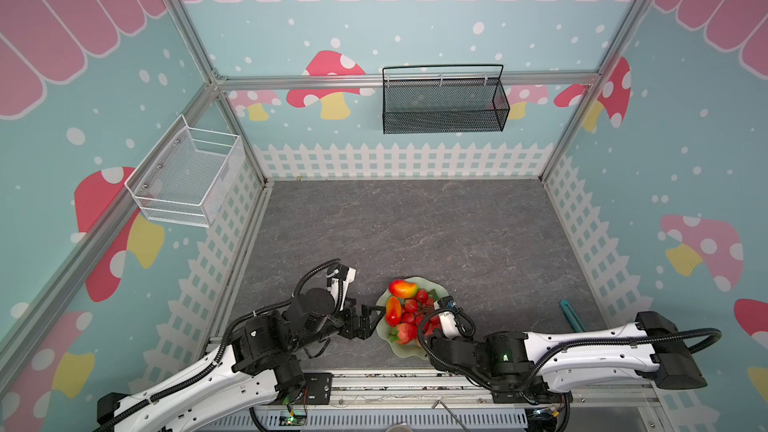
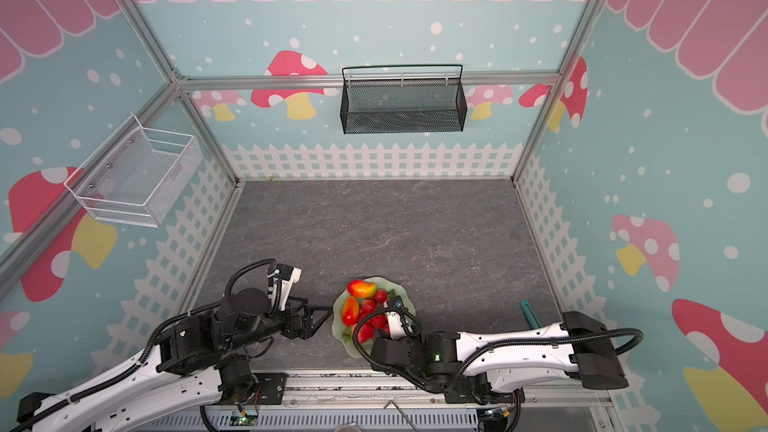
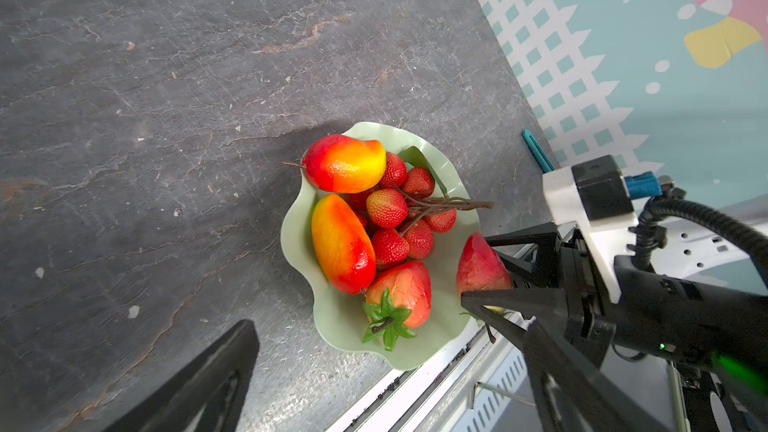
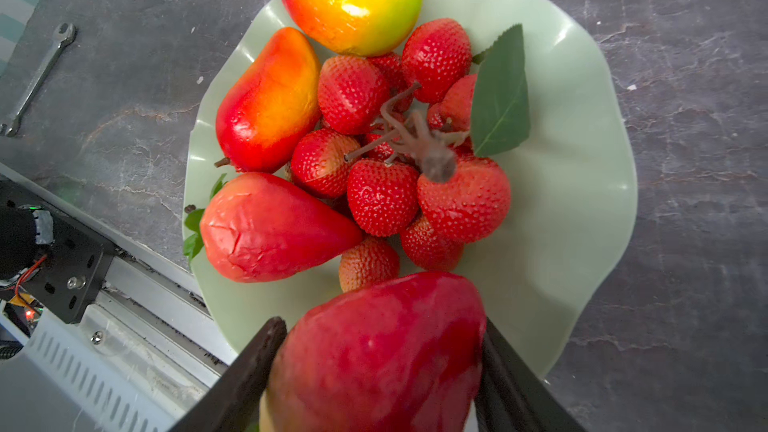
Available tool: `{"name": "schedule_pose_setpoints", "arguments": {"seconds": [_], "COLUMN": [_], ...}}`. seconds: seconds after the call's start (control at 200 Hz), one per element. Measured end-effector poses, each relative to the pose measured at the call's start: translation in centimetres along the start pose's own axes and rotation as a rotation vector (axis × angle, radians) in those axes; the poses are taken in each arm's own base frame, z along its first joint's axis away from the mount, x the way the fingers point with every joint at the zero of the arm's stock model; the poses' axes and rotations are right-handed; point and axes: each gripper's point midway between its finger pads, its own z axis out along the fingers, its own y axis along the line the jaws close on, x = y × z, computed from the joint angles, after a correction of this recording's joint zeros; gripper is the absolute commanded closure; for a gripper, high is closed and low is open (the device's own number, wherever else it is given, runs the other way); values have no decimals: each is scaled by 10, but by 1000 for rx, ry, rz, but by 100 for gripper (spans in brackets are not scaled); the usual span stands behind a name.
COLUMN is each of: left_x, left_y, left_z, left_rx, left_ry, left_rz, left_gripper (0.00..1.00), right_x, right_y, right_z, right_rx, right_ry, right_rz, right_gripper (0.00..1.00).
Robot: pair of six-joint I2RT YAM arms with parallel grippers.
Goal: Place and organize the fake fruits in the fruit bowl
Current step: 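Carry the red-yellow fruit into the bowl with the right gripper and release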
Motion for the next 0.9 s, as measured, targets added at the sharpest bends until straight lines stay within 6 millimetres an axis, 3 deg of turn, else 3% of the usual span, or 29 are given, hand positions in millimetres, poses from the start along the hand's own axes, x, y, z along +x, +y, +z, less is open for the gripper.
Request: {"name": "schedule_pose_setpoints", "arguments": {"seconds": [0.22,0.46,0.901], "left_x": [0,1,9], "left_y": [0,1,6], "left_z": [1,2,6], "left_rx": [-2,-7,-19], "left_ry": [2,8,27], "left_rz": [-4,-3,-1], "left_gripper": [0,0,0], "right_x": [-1,-4,-9], "right_y": [-3,-4,-3], "right_z": [3,5,2], "right_rx": [18,31,51], "right_ry": [-19,-35,-34], "right_rz": [19,17,11], "right_gripper": [49,32,15]}}
